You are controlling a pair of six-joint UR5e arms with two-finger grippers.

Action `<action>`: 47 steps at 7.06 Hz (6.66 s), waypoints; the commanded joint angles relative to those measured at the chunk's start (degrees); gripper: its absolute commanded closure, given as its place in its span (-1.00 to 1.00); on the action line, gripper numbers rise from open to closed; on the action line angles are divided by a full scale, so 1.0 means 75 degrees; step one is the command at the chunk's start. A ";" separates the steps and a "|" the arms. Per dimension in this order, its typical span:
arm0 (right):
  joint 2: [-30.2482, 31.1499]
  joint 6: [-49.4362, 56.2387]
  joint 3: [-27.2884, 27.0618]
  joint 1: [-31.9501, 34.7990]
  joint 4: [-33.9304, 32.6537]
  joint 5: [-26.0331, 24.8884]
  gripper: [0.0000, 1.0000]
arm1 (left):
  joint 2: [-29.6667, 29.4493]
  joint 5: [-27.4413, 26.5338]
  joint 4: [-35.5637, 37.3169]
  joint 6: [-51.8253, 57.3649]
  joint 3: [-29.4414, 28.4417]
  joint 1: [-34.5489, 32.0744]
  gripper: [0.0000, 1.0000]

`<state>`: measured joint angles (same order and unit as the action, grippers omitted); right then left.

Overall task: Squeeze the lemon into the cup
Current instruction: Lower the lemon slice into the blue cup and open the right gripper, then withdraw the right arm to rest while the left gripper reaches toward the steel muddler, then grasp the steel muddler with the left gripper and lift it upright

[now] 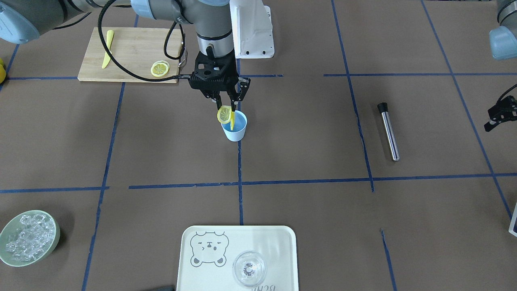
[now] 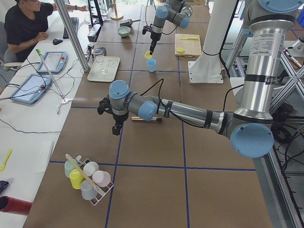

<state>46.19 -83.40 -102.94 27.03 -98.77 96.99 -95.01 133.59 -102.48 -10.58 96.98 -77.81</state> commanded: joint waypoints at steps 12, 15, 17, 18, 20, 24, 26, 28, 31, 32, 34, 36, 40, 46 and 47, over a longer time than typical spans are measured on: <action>-0.0194 0.0022 0.0342 -0.0194 0.0021 0.0041 -0.51 | -0.0012 0.0000 0.0000 0.0004 -0.0051 0.0003 -1.00; -0.0136 0.0396 0.0249 -0.0019 -0.0014 0.0215 -1.00 | -0.0327 -0.0012 0.0047 -0.0554 -0.0075 0.0038 -1.00; 0.0713 0.1106 -0.0461 0.0589 -0.0073 0.0742 -1.00 | -0.0398 -0.0035 0.0070 -0.1537 0.0019 0.0865 -1.00; 0.1381 0.1773 -0.1023 0.0881 -0.0085 0.0871 -1.00 | -0.0468 -0.0023 0.0128 -0.2030 0.0123 0.1079 -1.00; 0.2824 0.3656 -0.1708 0.1898 -0.0026 0.1513 -1.00 | -0.0469 -0.0047 0.0955 -0.2245 0.0601 0.1490 -1.00; 0.4198 0.7898 -0.1032 0.4849 -0.0003 0.3515 -1.00 | -0.1441 -0.0059 0.2554 -0.2246 0.0792 0.2042 -1.00; 0.4434 0.9611 -0.0341 0.6012 -0.0003 0.4291 -1.00 | -0.1441 -0.0059 0.2473 -0.2363 0.0385 0.2358 -1.00; 0.4960 1.0251 -0.0244 0.6647 -0.0003 0.4540 -1.00 | -0.1395 -0.0059 0.2356 -0.2328 -0.0038 0.2663 -1.00; 0.5020 1.0276 -0.0116 0.6744 0.0009 0.4529 -1.00 | -0.1383 -0.0082 0.2356 -0.2328 -0.0191 0.2780 -1.00; 0.5032 1.0218 -0.0103 0.6744 -0.0002 0.4540 -1.00 | -0.1395 -0.0070 0.2356 -0.2328 -0.0215 0.2955 -1.00; 0.5044 1.0194 -0.0068 0.6744 -0.0003 0.4587 -1.00 | -0.1453 -0.0059 0.2205 -0.2328 -0.0471 0.3062 -1.00; 0.5044 1.0194 -0.0080 0.6744 -0.0003 0.4611 -1.00 | -0.1477 -0.0059 0.1526 -0.2351 -0.1127 0.3074 -1.00; 0.5032 1.0194 -0.0080 0.6755 -0.0003 0.4611 -1.00 | -0.1758 -0.0059 0.1418 -0.3124 -0.1493 0.3366 -1.00; 0.5021 1.0194 -0.0115 0.6767 -0.0003 0.4611 -1.00 | -0.1629 -0.0059 0.1091 -0.3090 -0.1738 0.3367 -1.00; 0.5020 1.0194 -0.0115 0.6767 -0.0003 0.4611 -1.00 | -0.1629 -0.0059 0.1067 -0.3090 -0.1774 0.3367 -1.00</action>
<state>83.88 -6.94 -103.75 77.78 -98.79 131.58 -107.26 133.15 -93.96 -33.75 84.18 -52.56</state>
